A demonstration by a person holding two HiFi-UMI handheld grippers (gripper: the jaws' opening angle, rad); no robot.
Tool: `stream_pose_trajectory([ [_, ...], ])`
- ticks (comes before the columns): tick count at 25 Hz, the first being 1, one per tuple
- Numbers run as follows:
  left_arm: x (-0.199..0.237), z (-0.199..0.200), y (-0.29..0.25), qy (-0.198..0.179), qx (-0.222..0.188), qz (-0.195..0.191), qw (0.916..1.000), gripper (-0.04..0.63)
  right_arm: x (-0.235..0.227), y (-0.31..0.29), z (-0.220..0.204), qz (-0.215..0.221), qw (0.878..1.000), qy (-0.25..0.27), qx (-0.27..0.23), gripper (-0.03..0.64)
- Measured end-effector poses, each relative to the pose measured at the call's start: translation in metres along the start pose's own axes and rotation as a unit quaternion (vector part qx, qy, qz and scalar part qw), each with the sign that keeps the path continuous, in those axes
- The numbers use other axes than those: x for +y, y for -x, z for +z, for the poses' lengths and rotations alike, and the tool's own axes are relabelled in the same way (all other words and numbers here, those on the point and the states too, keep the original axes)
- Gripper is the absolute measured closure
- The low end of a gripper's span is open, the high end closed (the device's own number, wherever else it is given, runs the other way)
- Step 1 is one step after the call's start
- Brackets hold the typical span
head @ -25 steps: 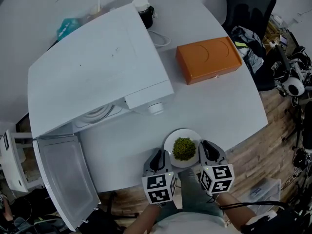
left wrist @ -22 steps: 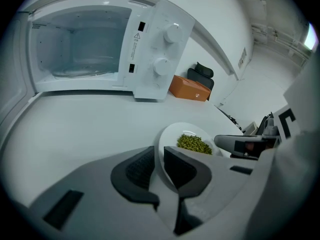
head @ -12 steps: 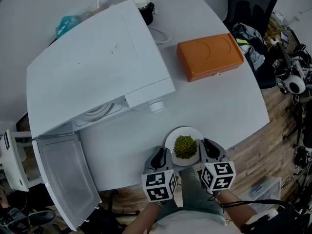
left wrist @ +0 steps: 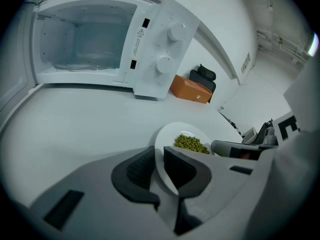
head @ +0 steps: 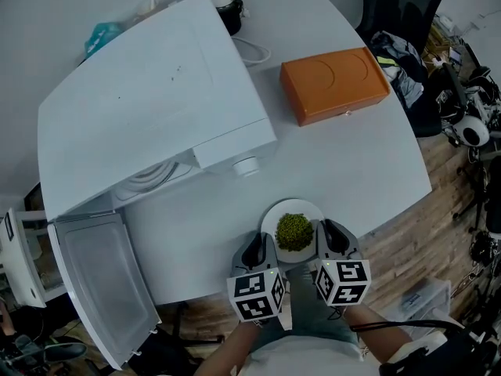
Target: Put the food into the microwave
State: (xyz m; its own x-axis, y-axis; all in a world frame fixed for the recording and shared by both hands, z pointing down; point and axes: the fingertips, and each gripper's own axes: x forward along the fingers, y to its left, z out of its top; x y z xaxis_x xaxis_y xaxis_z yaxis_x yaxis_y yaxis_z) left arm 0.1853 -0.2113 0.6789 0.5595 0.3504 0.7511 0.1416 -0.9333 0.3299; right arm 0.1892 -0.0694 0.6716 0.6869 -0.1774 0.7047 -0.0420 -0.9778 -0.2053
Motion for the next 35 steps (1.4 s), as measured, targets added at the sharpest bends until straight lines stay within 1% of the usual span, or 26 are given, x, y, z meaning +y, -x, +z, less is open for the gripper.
stream_pose_trajectory([
  [5,0.006,0.003,0.005,0.01,-0.008,0.015,0.9998,0.541,0.007,0.002,-0.004,0.002,1.0,-0.008,0.009,0.58],
  [9,0.014,0.008,0.013,0.02,-0.018,0.023,0.9994,0.543,0.017,0.002,0.0,0.007,1.0,-0.008,0.006,0.58],
  [17,0.045,0.016,0.041,0.057,-0.041,0.048,0.9964,0.543,0.06,-0.001,0.019,0.039,0.999,0.032,-0.006,0.58],
  [23,0.08,0.024,0.066,0.088,-0.065,0.071,0.9915,0.543,0.106,-0.005,0.032,0.072,0.995,0.065,-0.015,0.58],
  [28,0.107,0.035,0.089,0.1,-0.091,0.093,0.9864,0.543,0.144,-0.007,0.041,0.097,0.991,0.088,-0.021,0.58],
  [35,0.14,0.043,0.115,0.127,-0.122,0.115,0.9777,0.543,0.19,-0.009,0.053,0.126,0.984,0.123,-0.03,0.58],
])
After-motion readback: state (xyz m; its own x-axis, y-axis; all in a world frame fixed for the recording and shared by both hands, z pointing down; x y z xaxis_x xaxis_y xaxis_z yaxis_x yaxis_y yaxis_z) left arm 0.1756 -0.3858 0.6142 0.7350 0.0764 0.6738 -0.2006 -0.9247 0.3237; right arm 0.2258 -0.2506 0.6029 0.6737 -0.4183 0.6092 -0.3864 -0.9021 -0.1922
